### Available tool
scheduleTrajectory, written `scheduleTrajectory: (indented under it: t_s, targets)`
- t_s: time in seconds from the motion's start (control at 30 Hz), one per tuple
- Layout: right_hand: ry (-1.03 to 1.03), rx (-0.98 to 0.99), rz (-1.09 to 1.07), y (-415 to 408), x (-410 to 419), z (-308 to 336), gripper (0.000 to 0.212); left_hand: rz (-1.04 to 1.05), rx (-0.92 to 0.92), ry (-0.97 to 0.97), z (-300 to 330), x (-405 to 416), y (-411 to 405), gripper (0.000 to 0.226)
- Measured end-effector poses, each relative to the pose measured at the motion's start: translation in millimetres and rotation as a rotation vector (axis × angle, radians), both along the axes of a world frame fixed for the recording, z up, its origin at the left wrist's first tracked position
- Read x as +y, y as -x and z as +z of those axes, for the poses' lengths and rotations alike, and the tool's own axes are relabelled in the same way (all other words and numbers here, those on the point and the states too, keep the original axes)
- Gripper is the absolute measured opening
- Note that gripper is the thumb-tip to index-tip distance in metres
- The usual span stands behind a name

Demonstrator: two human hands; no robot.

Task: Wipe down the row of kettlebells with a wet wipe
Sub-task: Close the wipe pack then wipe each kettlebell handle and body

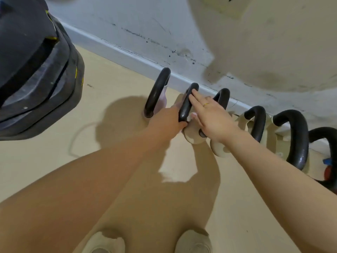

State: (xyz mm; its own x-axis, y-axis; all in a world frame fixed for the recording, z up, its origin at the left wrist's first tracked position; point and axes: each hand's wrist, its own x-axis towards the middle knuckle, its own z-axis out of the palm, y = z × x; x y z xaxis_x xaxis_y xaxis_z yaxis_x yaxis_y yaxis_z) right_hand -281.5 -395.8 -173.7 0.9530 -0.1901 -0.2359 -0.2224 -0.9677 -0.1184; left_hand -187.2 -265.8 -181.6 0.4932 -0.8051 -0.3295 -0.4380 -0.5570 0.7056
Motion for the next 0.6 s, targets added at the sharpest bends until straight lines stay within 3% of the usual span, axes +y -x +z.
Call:
scheduleTrajectory:
  t_s: [0.1,0.17,0.27,0.33,0.4,0.5,0.6]
  targets:
    - [-0.014,-0.102,-0.032,-6,-12,4,0.048,0.066,0.033,0.057,-2,0,0,0.026]
    - [-0.014,-0.348,-0.194,-16,-22,17,0.040,0.102,0.097,0.068,-5,0,-1,0.035]
    - [-0.031,-0.596,-0.500,-35,-32,35,0.038,0.233,0.209,0.080,-13,-1,-3,0.010]
    - [-0.009,-0.641,-0.519,-41,-30,34,0.038,0.245,0.217,0.086,-16,-1,-3,0.022]
    - [-0.068,-0.561,-0.350,-41,-20,25,0.034,0.241,0.209,0.098,-16,-1,-2,0.018]
    - [-0.037,-0.135,0.188,-30,-8,3,0.032,0.229,0.159,0.106,-15,0,-2,0.003]
    - [-0.029,-0.058,0.412,-20,-13,4,0.035,0.220,0.140,0.109,-16,0,-3,0.019]
